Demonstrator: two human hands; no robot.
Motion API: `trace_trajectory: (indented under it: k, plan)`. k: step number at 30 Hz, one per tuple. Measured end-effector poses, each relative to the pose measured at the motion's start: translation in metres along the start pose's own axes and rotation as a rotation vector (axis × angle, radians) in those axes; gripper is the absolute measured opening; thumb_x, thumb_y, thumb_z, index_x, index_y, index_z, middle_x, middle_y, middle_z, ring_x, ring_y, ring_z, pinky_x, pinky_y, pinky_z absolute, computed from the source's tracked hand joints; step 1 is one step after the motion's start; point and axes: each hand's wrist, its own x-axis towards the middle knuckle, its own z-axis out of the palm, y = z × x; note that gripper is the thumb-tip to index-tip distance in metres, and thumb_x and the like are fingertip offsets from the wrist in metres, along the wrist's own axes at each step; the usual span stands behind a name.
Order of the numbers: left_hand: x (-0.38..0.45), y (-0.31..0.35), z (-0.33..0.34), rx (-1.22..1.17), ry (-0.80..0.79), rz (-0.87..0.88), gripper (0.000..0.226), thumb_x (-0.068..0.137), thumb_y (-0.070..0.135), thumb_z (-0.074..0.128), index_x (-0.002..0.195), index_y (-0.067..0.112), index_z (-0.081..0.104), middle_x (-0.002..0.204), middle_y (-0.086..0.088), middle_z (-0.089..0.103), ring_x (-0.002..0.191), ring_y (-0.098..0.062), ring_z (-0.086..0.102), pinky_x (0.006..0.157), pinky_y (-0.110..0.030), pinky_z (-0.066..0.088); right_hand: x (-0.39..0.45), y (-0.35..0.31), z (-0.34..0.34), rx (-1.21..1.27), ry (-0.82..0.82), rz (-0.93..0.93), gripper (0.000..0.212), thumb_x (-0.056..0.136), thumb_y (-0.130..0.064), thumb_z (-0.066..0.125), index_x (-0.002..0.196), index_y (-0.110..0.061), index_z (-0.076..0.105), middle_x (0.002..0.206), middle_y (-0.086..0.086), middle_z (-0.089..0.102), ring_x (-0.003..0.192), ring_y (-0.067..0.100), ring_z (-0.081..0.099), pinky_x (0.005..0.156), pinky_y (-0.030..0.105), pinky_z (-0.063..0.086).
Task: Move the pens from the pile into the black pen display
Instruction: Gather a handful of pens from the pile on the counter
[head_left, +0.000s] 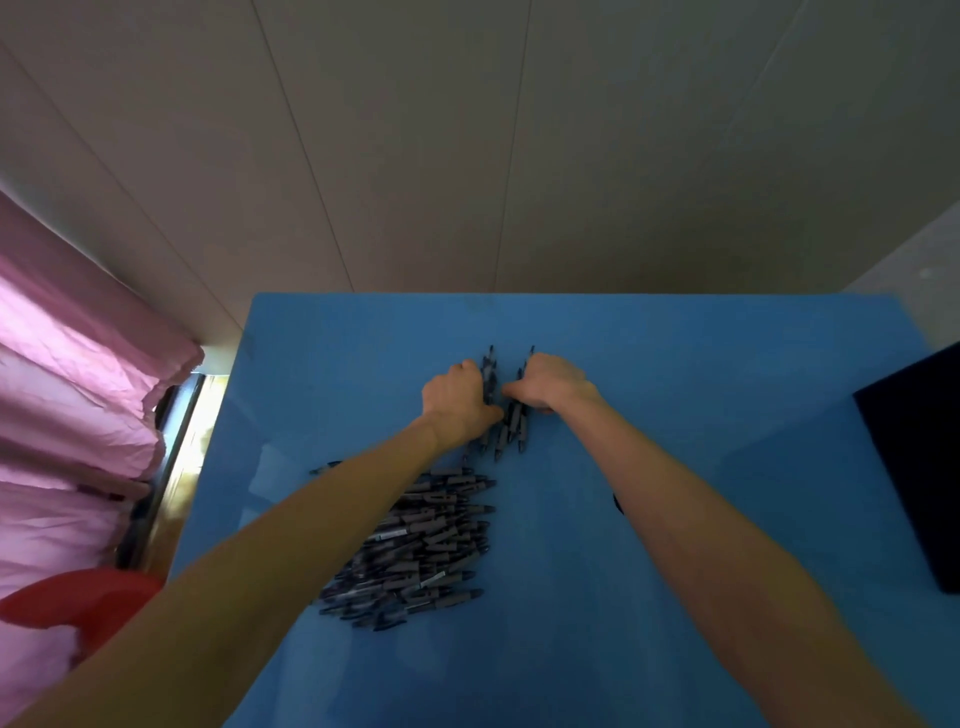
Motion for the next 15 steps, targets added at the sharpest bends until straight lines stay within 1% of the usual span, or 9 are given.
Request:
trace_trajectory:
  k: [3,5,6,7,9,10,11,13,15]
  plan:
    - [0.004,0.002,0.000,0.039,-0.007,0.030,0.037,0.096,0.035,0.062,0.116,0.007,0.049,0.113,-0.012,0.063,0.097,-0.032,0.064,0.066,-0.037,0.042,-0.004,0.000,0.006,-0.047,0.027,-0.016,0.036,0.093,-0.049,0.056,0.074,-0.018,0.055,0.072,-0.001,0.056,0.064,0.017,0.053,0.056,0.029,0.041]
    - [0.008,0.001,0.000,0.034,-0.013,0.050,0.033,0.100,0.033,0.056,0.116,0.005,0.048,0.114,-0.015,0.063,0.097,-0.033,0.063,0.066,-0.038,0.041,-0.006,-0.001,0.014,-0.074,0.065,-0.032,0.034,0.096,-0.047,0.053,0.082,-0.017,0.061,0.079,0.000,0.060,0.073,0.019,0.059,0.061,0.029,0.044]
    - [0.010,-0.002,0.000,-0.001,-0.025,0.046,0.032,0.102,0.031,0.053,0.117,0.004,0.047,0.112,-0.015,0.063,0.094,-0.034,0.063,0.066,-0.038,0.041,-0.007,-0.002,0.018,-0.086,0.087,-0.035,0.031,0.097,-0.044,0.052,0.087,-0.015,0.061,0.083,0.001,0.060,0.077,0.020,0.059,0.064,0.030,0.044]
    - [0.013,-0.005,-0.001,-0.064,-0.038,0.034,0.032,0.103,0.030,0.049,0.120,0.003,0.045,0.106,-0.015,0.063,0.088,-0.034,0.061,0.065,-0.039,0.041,-0.009,-0.001,0.021,-0.091,0.109,-0.033,0.029,0.099,-0.040,0.052,0.090,-0.014,0.059,0.086,0.002,0.059,0.079,0.022,0.058,0.065,0.031,0.044]
    - [0.017,-0.014,-0.005,-0.244,-0.080,-0.009,0.040,0.107,0.029,0.041,0.132,-0.002,0.038,0.088,-0.010,0.057,0.074,-0.028,0.054,0.061,-0.039,0.041,-0.012,0.003,0.027,-0.058,0.149,-0.028,0.028,0.102,-0.036,0.048,0.088,-0.012,0.054,0.088,0.004,0.058,0.078,0.023,0.056,0.065,0.032,0.042]
    - [0.018,-0.018,-0.009,-0.345,-0.101,-0.034,0.044,0.108,0.029,0.037,0.138,-0.003,0.033,0.082,-0.008,0.053,0.070,-0.025,0.050,0.059,-0.038,0.041,-0.012,0.007,0.028,-0.020,0.158,-0.031,0.029,0.103,-0.035,0.046,0.087,-0.012,0.053,0.087,0.004,0.057,0.078,0.024,0.055,0.065,0.032,0.042]
    - [0.019,-0.021,-0.012,-0.438,-0.109,-0.057,0.044,0.109,0.029,0.035,0.139,-0.002,0.031,0.081,-0.007,0.050,0.068,-0.023,0.048,0.059,-0.038,0.040,-0.012,0.011,0.028,0.017,0.156,-0.039,0.029,0.104,-0.035,0.045,0.088,-0.012,0.051,0.087,0.004,0.056,0.078,0.025,0.055,0.065,0.033,0.041]
    - [0.017,-0.027,-0.018,-0.581,-0.093,-0.091,0.033,0.109,0.028,0.034,0.130,0.003,0.036,0.084,-0.007,0.051,0.068,-0.021,0.047,0.062,-0.040,0.041,-0.010,0.022,0.029,0.114,0.136,-0.074,0.028,0.104,-0.034,0.043,0.089,-0.012,0.048,0.083,0.004,0.054,0.078,0.026,0.053,0.066,0.035,0.039]
    - [0.014,-0.030,-0.023,-0.708,-0.067,-0.101,0.021,0.109,0.026,0.035,0.115,0.007,0.042,0.092,-0.010,0.054,0.077,-0.022,0.050,0.072,-0.045,0.046,-0.010,0.034,0.030,0.290,0.123,-0.093,0.030,0.104,-0.030,0.042,0.079,-0.013,0.044,0.075,0.004,0.051,0.072,0.026,0.051,0.063,0.037,0.037]
